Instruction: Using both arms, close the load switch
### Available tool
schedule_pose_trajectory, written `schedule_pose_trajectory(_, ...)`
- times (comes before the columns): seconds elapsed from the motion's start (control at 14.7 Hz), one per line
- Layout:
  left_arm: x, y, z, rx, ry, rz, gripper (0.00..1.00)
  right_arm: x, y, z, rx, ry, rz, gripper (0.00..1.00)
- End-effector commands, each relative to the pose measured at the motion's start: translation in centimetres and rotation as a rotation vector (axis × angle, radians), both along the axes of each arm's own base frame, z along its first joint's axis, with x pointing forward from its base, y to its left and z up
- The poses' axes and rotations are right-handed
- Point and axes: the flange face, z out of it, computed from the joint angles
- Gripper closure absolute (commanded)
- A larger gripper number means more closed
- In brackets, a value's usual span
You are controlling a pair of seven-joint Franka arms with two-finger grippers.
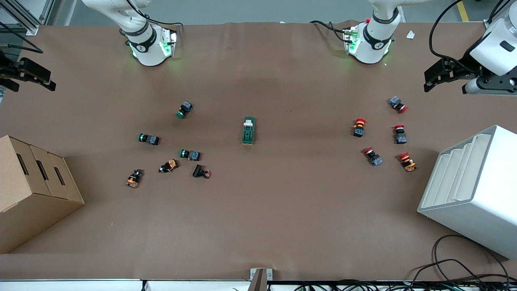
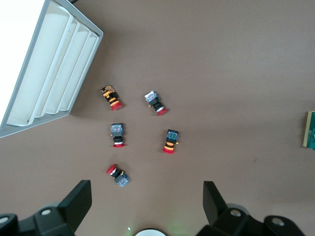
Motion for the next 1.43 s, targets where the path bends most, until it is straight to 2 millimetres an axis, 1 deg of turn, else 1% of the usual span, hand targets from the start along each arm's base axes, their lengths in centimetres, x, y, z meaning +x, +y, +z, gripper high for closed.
schedule_pose_trajectory(0.0, -0.2, -0.2, 0.8, 0.019, -0.006, -0.013, 0.00, -0.9, 0.0, 0.2, 0.004, -0.009, 0.013, 0.00)
schedule_pose_trajectory(0.14, -0.1, -0.2, 0.8, 0.018, -0.006, -0.011, 0.00, -0.9, -0.3, 0.2, 0.004, -0.012, 0.008, 0.00)
schedule_pose_trajectory(0.34, -0.2, -1.1, 0.7, 0.017, -0.006, -0.034, 0.00, -0.8, -0.4, 0.2, -0.004, -0.010, 0.009, 0.00)
schedule_pose_trajectory(0.41, 0.1, -1.5, 0.2, 0.011, -0.004, -0.041, 0.00, -0.8, -0.4, 0.2, -0.006, -0.010, 0.010, 0.00)
schedule_pose_trajectory(0.48, 0.6, -2.6, -0.8, 0.010, 0.016, -0.061, 0.00, -0.8, -0.5, 0.2, -0.006, -0.011, 0.007, 0.00)
schedule_pose_trajectory(0.54, 0.7, -4.3, -1.6, 0.012, 0.028, -0.081, 0.00, -0.8, -0.6, 0.2, -0.006, -0.011, 0.006, 0.00)
schedule_pose_trajectory(0.61, 0.9, -5.8, -1.8, 0.003, 0.017, -0.085, 0.00, -0.8, -0.6, 0.2, -0.006, -0.013, 0.007, 0.00)
schedule_pose_trajectory(0.75, 0.8, -10.3, -3.1, -0.001, 0.008, -0.071, 0.00, -0.8, -0.6, 0.2, -0.017, -0.012, 0.008, 0.00)
schedule_pose_trajectory(0.82, 0.3, -12.7, -3.6, -0.002, 0.013, -0.054, 0.00, -0.8, -0.7, 0.2, -0.024, -0.012, 0.008, 0.00)
schedule_pose_trajectory(0.88, -0.6, -15.2, -3.7, -0.003, 0.011, -0.040, 0.00, -0.8, -0.7, 0.2, -0.024, -0.010, 0.008, 0.00)
schedule_pose_trajectory(0.95, -1.5, -18.3, -5.0, 0.005, 0.031, -0.022, 0.00, -0.8, -0.6, 0.2, -0.024, -0.010, 0.010, 0.00)
schedule_pose_trajectory(1.02, -2.5, -20.8, -5.8, 0.011, 0.045, -0.008, 0.00, -0.8, -0.4, 0.2, -0.024, -0.010, 0.013, 0.00)
schedule_pose_trajectory(1.09, -3.9, -23.2, -6.1, 0.015, 0.054, -0.013, 0.00, -0.8, -0.2, 0.3, -0.024, -0.012, 0.018, 0.00)
schedule_pose_trajectory(1.22, -7.5, -28.5, -7.1, 0.020, 0.063, -0.048, 0.00, -0.8, -0.1, 0.3, -0.026, -0.007, 0.016, 0.00)
schedule_pose_trajectory(1.29, -8.8, -31.1, -8.6, 0.024, 0.067, -0.045, 0.00, -0.8, -0.1, 0.5, -0.026, -0.012, 0.016, 0.00)
schedule_pose_trajectory(1.36, -10.3, -34.3, -10.7, 0.027, 0.067, -0.030, 0.00, -0.8, -0.1, 0.9, -0.028, -0.019, 0.016, 0.00)
